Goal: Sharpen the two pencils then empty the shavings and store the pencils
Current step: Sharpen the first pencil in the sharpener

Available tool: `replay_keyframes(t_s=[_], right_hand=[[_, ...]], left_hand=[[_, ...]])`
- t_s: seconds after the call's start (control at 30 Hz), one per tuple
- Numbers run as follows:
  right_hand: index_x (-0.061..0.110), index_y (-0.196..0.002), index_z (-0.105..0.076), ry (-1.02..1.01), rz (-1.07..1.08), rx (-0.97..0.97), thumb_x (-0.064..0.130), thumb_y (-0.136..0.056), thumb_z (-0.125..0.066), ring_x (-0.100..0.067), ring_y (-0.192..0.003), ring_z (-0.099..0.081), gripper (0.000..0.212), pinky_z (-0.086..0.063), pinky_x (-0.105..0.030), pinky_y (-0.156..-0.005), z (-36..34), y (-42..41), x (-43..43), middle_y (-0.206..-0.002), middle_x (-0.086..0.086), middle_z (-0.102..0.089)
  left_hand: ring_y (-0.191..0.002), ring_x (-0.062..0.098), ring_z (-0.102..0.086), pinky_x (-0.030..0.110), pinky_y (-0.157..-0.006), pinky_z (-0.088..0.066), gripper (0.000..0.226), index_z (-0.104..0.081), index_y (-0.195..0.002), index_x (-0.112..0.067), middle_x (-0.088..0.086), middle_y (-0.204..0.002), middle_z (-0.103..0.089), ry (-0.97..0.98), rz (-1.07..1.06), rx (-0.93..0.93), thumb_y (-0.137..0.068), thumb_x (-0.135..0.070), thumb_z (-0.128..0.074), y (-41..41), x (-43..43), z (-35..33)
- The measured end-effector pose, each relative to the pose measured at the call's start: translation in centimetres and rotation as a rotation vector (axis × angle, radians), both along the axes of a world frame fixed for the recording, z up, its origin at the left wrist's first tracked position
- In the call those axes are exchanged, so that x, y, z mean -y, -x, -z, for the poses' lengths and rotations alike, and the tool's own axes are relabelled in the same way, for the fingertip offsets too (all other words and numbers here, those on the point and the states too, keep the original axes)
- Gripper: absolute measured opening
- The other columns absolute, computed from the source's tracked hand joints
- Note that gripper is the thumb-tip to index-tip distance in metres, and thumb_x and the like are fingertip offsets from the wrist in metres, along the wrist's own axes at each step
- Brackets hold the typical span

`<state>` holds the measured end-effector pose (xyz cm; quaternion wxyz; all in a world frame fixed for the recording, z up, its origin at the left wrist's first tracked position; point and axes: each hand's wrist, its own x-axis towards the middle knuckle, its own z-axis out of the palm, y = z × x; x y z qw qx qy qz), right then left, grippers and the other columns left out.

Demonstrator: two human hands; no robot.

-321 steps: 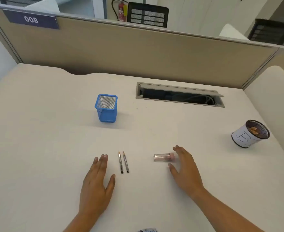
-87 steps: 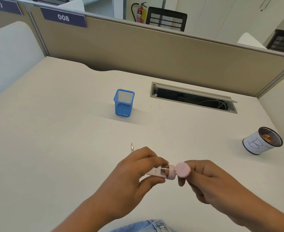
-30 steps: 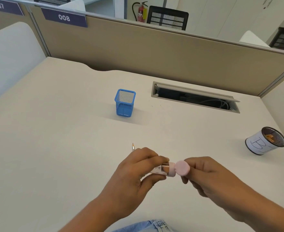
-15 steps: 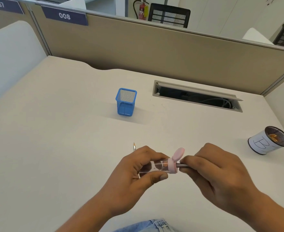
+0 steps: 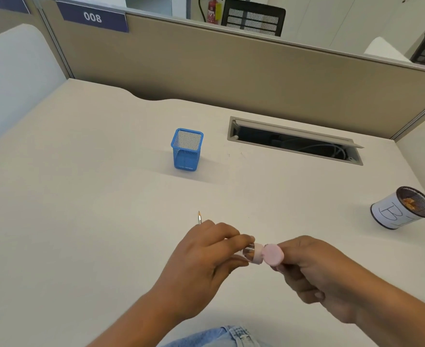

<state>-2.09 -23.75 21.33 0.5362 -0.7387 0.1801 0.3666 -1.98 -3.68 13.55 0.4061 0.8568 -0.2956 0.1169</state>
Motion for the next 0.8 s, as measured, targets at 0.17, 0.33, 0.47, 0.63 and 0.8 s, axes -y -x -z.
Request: replay_keyframes(t_s=[0.17, 0.33, 0.47, 0.63, 0.8], right_hand=[[0.02, -0.055, -0.038, 0.052, -0.099, -0.056, 0.033, -0.09, -0.058, -0.016, -0.048, -0.012, 0.042, -0.011, -0.022, -0.043, 1.0, -0.6, -0.3, -0.056, 0.003, -0.019], [0.025, -0.075, -0.06, 0.39, -0.366, 0.504, 0.058, -0.093, -0.048, -0.007, -0.048, -0.034, 0.039, -0.028, -0.023, -0.05, 2.2, -0.3, -0.1, -0.054, 0.01, -0.048], [0.031, -0.09, -0.061, 0.521, -0.497, 0.952, 0.035, -0.095, -0.056, -0.008, -0.062, -0.048, 0.008, -0.037, -0.02, -0.055, 2.8, -0.4, 0.5, -0.077, 0.011, -0.061], [0.014, -0.088, -0.07, 0.727, -0.657, 1.311, 0.028, -0.094, -0.052, -0.022, -0.059, -0.047, 0.023, -0.04, -0.035, -0.044, 3.0, -0.8, 1.4, -0.069, 0.001, -0.054], [0.025, -0.069, -0.055, 0.638, -0.559, 1.077, 0.037, -0.097, -0.05, -0.011, -0.052, -0.035, 0.031, -0.029, -0.025, -0.047, 2.9, -0.3, 0.7, -0.057, 0.012, -0.038]], left_hand=[[-0.092, 0.012, -0.052, 0.033, -0.078, -0.039, 0.028, -0.061, -0.117, -0.035, -0.021, -0.107, -0.066, -0.21, -0.077, 0.083, -0.094, -0.046, -0.05, -0.3, -0.5, 0.8], [-0.087, 0.008, -0.053, 0.031, -0.076, -0.04, 0.027, -0.06, -0.115, -0.037, -0.021, -0.104, -0.066, -0.229, -0.115, -0.009, -0.092, -0.046, -0.052, -0.5, -0.6, 1.1], [-0.09, 0.001, -0.052, 0.028, -0.08, -0.041, 0.029, -0.061, -0.114, -0.041, -0.024, -0.103, -0.065, -0.099, -0.16, -0.137, -0.088, -0.052, -0.053, -0.8, -0.7, 1.0], [-0.096, 0.003, -0.056, 0.031, -0.084, -0.046, 0.03, -0.066, -0.113, -0.039, -0.024, -0.103, -0.066, 0.052, -0.087, -0.247, -0.086, -0.049, -0.06, -1.2, -0.5, 0.6], [-0.086, 0.012, -0.056, 0.035, -0.075, -0.046, 0.026, -0.068, -0.113, -0.028, -0.017, -0.102, -0.068, 0.014, -0.095, -0.01, -0.089, -0.038, -0.062, -1.2, -0.2, 0.8]])
